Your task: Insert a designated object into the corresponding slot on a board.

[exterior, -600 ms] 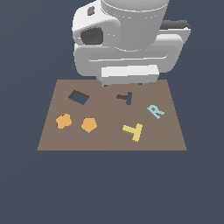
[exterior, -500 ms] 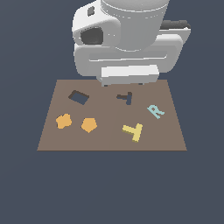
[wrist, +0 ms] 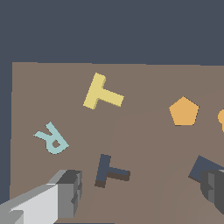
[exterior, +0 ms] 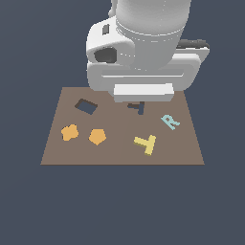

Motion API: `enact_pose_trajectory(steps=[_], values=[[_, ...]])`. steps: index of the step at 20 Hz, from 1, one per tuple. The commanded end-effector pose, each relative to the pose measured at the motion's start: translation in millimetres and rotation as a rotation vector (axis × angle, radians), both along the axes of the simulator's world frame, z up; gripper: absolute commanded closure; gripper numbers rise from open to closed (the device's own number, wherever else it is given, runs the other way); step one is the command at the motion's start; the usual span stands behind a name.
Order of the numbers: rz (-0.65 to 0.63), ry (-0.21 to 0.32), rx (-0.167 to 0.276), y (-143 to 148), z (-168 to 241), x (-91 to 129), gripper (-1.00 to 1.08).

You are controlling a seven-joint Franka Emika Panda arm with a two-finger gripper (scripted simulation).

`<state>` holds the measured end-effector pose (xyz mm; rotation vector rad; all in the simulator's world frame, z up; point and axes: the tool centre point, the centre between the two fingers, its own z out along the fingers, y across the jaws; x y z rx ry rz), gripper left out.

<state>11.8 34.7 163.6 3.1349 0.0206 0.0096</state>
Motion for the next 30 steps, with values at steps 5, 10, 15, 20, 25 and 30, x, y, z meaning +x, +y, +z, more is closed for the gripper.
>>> enact_pose_trajectory(steps=[5, 10, 15, 20, 25, 30], values=[[-0.092, 0.002, 0.001, 11, -30, 17, -0.92], [-0.189, 0.003, 0.003, 21, -61, 37, -0.92], [-0.273, 0.004, 0.005, 27, -87, 55, -0.92], [-0.328, 0.004, 0.006, 30, -104, 67, -0.92], [-0.355, 0.005, 0.007, 31, -112, 74, -0.92], [-0.359, 0.006, 0.007, 31, -113, 74, -0.92]])
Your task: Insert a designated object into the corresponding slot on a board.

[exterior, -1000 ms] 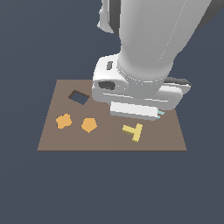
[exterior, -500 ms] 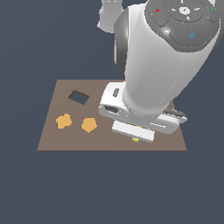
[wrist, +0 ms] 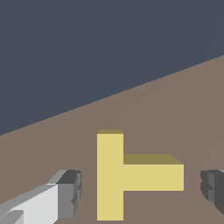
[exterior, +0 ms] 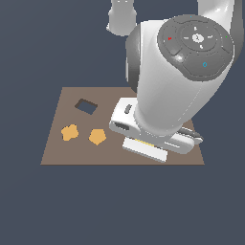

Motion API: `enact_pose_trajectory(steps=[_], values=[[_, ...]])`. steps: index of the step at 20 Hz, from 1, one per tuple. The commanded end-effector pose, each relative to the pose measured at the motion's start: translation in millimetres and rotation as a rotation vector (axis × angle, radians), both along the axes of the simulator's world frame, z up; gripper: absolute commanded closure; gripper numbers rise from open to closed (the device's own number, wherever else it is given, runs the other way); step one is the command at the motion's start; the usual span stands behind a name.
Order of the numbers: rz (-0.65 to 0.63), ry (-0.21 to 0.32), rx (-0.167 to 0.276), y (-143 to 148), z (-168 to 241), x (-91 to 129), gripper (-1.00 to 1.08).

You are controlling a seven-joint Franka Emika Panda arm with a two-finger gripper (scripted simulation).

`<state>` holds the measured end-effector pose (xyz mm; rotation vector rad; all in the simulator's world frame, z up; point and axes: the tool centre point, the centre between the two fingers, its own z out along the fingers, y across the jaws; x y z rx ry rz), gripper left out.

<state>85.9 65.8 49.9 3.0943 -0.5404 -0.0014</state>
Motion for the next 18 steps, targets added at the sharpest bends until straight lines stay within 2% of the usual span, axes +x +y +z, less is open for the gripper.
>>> enact_pose_trajectory(steps=[1, 10, 11, 18], values=[[0.000, 0.000, 0.000, 0, 0, 0, -0.92], [-0.003, -0.001, 0.000, 0, -20, 1, -0.92], [-0.003, -0.001, 0.000, 0, -20, 1, 1.08], [-0.003, -0.001, 0.000, 0, -20, 1, 1.08]])
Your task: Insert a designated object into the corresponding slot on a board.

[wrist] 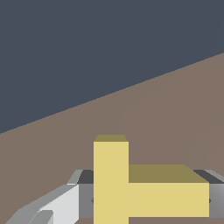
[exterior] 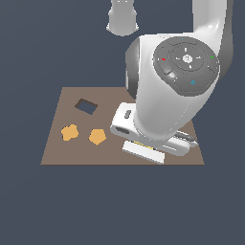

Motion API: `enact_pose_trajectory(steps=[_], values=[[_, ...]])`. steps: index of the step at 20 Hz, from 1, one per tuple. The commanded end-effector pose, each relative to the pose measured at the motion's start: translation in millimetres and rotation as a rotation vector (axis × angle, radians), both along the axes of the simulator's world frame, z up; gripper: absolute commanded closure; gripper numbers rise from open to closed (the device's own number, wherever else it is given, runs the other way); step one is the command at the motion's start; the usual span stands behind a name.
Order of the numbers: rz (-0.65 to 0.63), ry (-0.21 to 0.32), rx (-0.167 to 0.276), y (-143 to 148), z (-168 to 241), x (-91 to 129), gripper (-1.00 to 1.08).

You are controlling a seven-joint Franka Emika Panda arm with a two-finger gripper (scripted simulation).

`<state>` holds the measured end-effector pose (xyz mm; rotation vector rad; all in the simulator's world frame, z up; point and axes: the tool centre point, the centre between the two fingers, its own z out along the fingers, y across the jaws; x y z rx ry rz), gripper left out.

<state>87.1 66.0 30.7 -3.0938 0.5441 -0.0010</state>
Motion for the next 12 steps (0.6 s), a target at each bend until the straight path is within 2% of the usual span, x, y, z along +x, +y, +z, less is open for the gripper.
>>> enact_pose_trajectory(steps=[1, 12], values=[[0.000, 0.001, 0.000, -0.3, -0.9, -0.2, 1.08], [0.001, 0.001, 0.000, -0.5, 2.5, -2.1, 1.08]])
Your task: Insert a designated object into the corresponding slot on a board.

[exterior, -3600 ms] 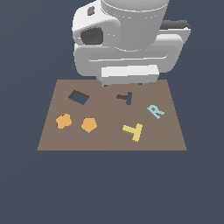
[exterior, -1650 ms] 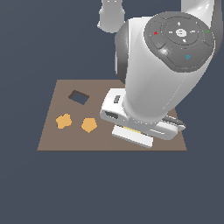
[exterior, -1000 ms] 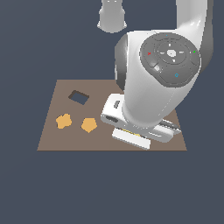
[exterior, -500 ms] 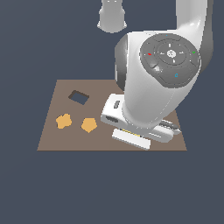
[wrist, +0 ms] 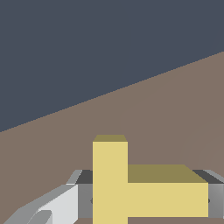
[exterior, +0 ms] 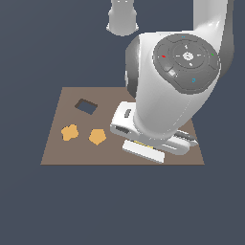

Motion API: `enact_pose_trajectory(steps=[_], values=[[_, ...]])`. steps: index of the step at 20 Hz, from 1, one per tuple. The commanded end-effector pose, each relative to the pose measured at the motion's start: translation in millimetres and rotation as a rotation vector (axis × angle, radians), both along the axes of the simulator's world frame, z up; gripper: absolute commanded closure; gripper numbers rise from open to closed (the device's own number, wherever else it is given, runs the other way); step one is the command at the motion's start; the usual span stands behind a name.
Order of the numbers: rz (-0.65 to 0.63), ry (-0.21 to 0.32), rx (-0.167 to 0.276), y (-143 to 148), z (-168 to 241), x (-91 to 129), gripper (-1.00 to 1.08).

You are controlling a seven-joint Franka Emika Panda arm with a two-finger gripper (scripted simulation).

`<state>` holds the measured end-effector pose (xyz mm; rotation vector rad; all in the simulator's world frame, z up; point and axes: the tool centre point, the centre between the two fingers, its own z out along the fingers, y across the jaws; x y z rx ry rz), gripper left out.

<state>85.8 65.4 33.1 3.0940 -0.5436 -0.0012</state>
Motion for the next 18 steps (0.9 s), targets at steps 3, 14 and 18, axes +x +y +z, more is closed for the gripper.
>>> enact_pose_trajectory(steps=[3, 14, 18], values=[[0.005, 0.000, 0.000, 0, 0, -5, 1.08], [0.044, 0.000, 0.000, -2, 2, -41, 1.08], [0.070, 0.000, 0.000, -3, 3, -64, 1.08]])
